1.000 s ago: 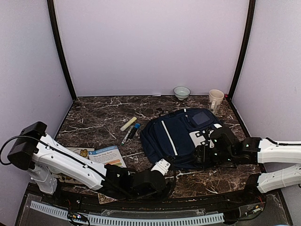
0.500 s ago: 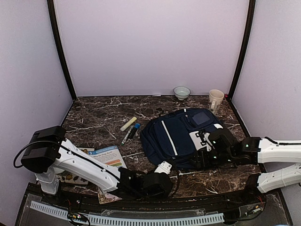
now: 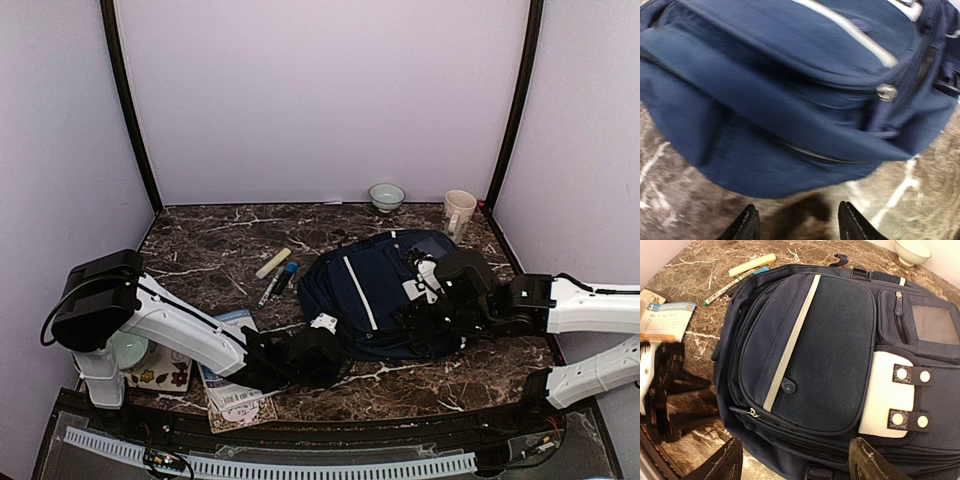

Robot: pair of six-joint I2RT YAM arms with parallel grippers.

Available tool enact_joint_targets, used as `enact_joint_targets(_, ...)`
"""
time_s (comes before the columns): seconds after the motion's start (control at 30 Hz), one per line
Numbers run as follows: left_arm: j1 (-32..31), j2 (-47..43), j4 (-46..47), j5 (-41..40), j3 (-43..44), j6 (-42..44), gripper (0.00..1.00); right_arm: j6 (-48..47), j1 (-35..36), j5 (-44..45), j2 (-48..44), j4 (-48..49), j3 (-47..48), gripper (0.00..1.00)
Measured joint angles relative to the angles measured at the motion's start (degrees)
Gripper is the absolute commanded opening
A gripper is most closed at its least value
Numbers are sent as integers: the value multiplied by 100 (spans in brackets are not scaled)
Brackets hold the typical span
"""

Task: Pack the student bag
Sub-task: Move the student bag to the center of the board, then hold the largest pocket of the student bag.

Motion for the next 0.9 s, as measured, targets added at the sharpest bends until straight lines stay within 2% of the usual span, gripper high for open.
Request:
enact_joint_targets(0.23, 754, -151, 245, 297, -372, 260, 56, -363, 579, 273, -28, 426, -564, 72)
enact_joint_targets(0.47, 1425, -149, 485, 678, -402, 367, 56, -369, 1108, 435, 745, 723, -599, 72)
enact_joint_targets(0.63, 1530, -149, 654, 811, -466, 385, 56, -229, 1145, 640, 1368, 737, -597, 67)
enact_joint_targets(0.77, 1530, -170, 822, 839, -568, 391, 56, -59, 1147, 1147, 1722, 767, -586, 63)
enact_joint_targets(0.9, 1539, -234, 957, 914, -695, 389, 56, -72, 1147, 1377, 1792, 883, -586, 59)
